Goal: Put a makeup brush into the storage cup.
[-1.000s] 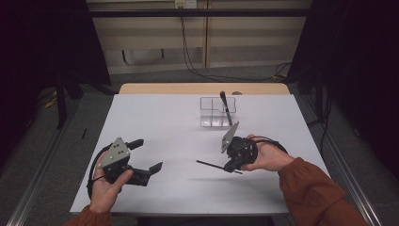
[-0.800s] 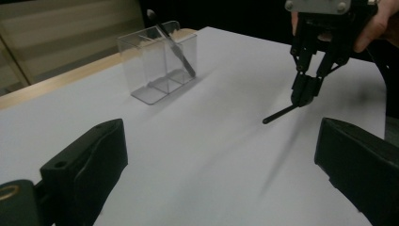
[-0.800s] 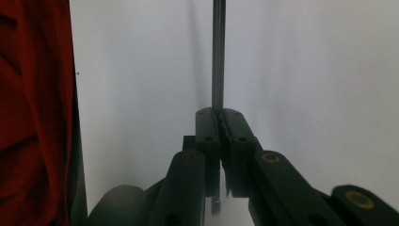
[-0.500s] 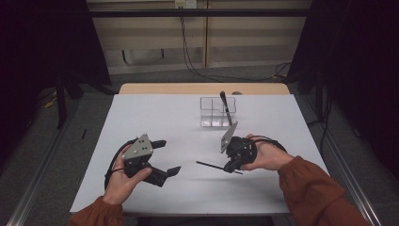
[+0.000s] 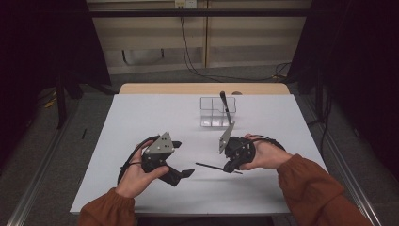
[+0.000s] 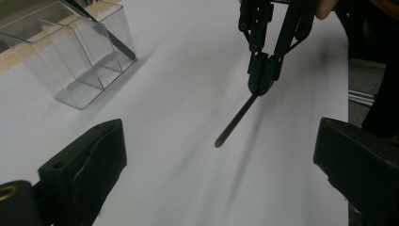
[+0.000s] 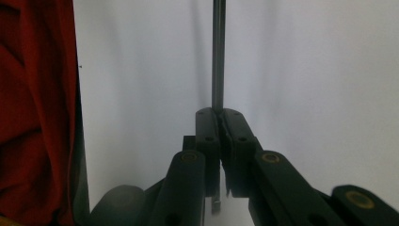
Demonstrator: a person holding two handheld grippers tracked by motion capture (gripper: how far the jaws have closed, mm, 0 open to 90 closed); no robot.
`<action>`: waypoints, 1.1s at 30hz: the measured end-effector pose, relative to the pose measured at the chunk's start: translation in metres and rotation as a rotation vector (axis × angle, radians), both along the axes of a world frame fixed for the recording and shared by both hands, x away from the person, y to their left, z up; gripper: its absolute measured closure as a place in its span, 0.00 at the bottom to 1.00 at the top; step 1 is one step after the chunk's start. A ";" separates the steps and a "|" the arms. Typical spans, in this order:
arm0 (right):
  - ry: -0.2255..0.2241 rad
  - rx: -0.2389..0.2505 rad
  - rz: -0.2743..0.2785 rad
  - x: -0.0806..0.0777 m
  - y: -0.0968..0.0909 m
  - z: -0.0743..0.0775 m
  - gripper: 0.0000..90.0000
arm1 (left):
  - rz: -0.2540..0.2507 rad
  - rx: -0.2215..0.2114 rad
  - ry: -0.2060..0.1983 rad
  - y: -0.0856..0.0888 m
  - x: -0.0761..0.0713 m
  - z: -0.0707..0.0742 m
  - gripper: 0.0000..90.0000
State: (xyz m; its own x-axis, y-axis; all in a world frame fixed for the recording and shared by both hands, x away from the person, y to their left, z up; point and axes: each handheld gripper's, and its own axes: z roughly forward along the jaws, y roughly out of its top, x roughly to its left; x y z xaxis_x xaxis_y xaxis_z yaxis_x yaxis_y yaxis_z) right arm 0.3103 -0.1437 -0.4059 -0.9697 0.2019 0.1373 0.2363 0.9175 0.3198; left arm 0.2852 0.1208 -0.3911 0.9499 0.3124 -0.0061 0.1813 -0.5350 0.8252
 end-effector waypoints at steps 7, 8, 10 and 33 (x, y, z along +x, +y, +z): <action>0.002 -0.022 0.030 0.001 0.007 0.002 0.96 | -0.066 0.100 0.057 -0.009 0.007 -0.004 0.06; 0.002 -0.028 0.033 0.001 0.009 0.002 0.96 | -0.062 0.113 0.055 -0.011 0.007 -0.005 0.06; 0.003 -0.029 0.042 0.000 0.011 0.001 0.96 | -0.078 0.135 0.067 -0.013 0.008 -0.005 0.07; -0.006 -0.041 0.096 -0.001 0.019 -0.002 0.96 | -0.260 0.351 0.164 -0.039 0.014 -0.008 0.11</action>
